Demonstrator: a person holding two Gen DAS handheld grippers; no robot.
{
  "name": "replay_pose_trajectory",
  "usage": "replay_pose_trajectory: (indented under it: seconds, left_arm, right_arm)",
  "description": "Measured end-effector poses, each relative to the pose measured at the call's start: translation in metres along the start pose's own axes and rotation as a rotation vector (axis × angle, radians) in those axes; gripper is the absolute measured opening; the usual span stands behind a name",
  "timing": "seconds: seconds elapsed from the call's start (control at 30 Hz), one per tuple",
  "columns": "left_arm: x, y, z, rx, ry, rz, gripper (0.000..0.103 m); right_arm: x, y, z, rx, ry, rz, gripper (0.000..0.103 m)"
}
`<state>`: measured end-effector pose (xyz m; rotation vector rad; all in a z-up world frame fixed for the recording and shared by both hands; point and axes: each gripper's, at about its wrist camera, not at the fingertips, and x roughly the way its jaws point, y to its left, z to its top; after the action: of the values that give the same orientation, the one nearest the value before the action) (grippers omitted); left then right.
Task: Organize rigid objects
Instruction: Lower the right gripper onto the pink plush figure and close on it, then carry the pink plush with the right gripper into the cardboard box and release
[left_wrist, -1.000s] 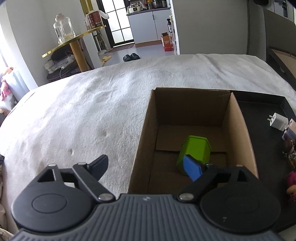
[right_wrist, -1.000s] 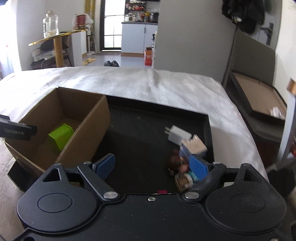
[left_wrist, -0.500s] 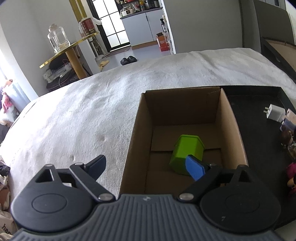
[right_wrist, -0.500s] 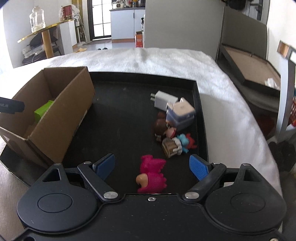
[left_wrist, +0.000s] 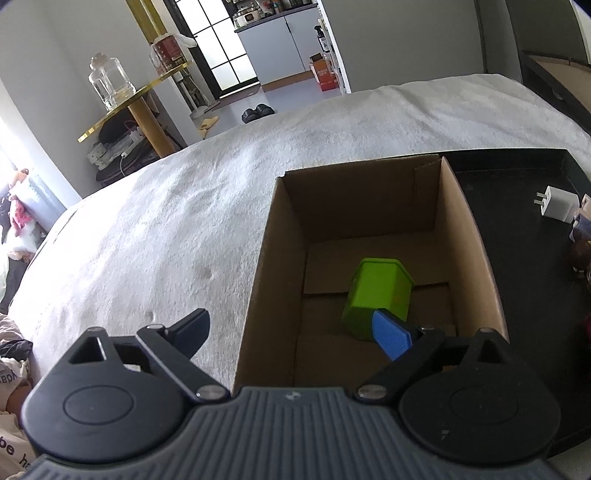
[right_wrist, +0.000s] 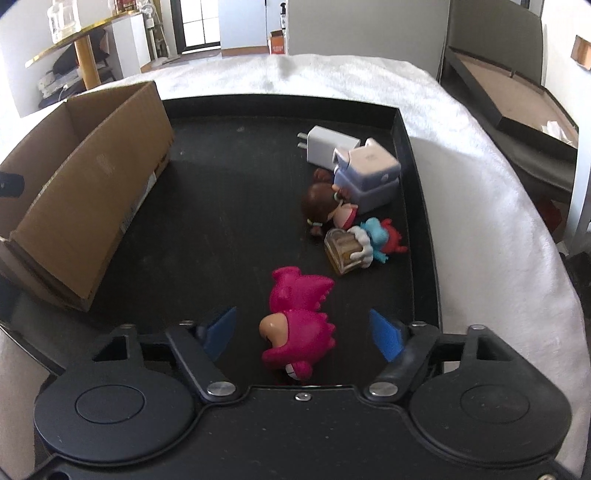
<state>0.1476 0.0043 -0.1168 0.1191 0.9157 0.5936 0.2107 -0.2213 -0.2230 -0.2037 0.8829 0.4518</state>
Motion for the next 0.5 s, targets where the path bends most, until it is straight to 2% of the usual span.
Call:
replay_pose_trajectory:
  seconds: [0.1, 0.13, 0.5]
  left_arm:
    - [0.0, -0.002, -0.001, 0.005, 0.007, -0.006, 0.094]
    - [0.0, -0.003, -0.002, 0.009, 0.008, -0.008, 0.094]
    - [-0.002, 0.003, -0.002, -0.008, -0.001, -0.015, 0.094]
  right_arm:
    - [0.007, 0.002, -0.002, -0.018, 0.026, 0.005, 0.054]
    - [0.009, 0.002, -0.003, -0.021, 0.034, 0.005, 0.044]
    - [-0.006, 0.002, 0.003, -0.024, -0.007, 0.013, 0.044]
